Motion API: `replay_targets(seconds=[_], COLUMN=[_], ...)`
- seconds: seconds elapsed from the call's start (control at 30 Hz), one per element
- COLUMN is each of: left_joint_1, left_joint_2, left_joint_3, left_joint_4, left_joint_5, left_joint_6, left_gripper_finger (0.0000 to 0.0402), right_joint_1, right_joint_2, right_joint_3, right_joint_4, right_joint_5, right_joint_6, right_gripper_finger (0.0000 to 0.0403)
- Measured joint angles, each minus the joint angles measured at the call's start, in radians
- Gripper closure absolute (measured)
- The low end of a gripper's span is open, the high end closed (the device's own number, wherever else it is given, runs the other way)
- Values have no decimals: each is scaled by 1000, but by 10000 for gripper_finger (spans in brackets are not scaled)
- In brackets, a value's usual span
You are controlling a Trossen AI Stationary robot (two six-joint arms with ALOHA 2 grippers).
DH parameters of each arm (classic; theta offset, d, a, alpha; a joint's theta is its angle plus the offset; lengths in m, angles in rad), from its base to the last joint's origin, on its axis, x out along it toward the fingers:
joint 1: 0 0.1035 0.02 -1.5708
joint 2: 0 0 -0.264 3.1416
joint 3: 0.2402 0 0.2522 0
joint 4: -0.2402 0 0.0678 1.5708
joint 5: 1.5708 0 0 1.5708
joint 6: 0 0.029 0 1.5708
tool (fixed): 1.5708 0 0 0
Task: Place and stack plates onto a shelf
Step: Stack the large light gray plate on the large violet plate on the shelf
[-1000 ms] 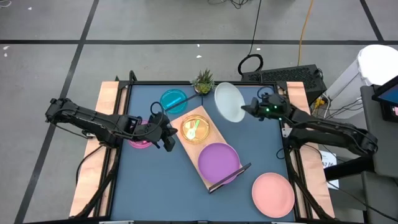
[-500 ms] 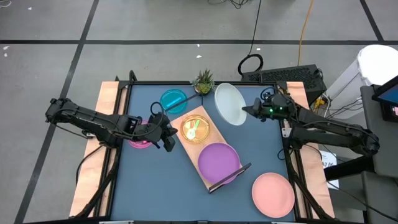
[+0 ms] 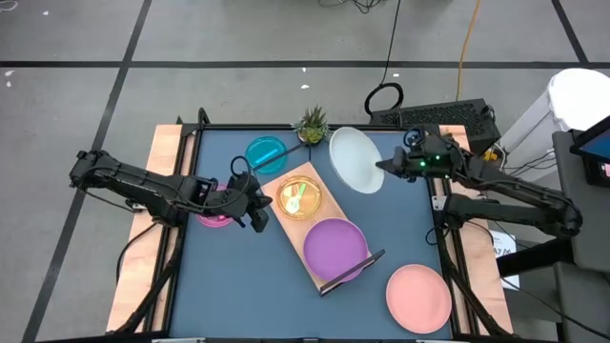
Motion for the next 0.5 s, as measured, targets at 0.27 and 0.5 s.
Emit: replay_targets(seconds=[0.27,0.5], left_joint_1=[0,0], left_joint_2=[0,0], left_joint_3=[0,0], left_joint_4=[0,0], left_joint_5=[0,0], left_joint_6=[-1,-3], left_gripper_finger=[378,378], right_joint_1=[0,4], right_joint_2=[0,21], right_joint_3=[74,171], right_joint_4=[-27,-141], right_joint_5=[-6,-15], right_joint_6=[-18,-47], right_gripper_finger=[403,403])
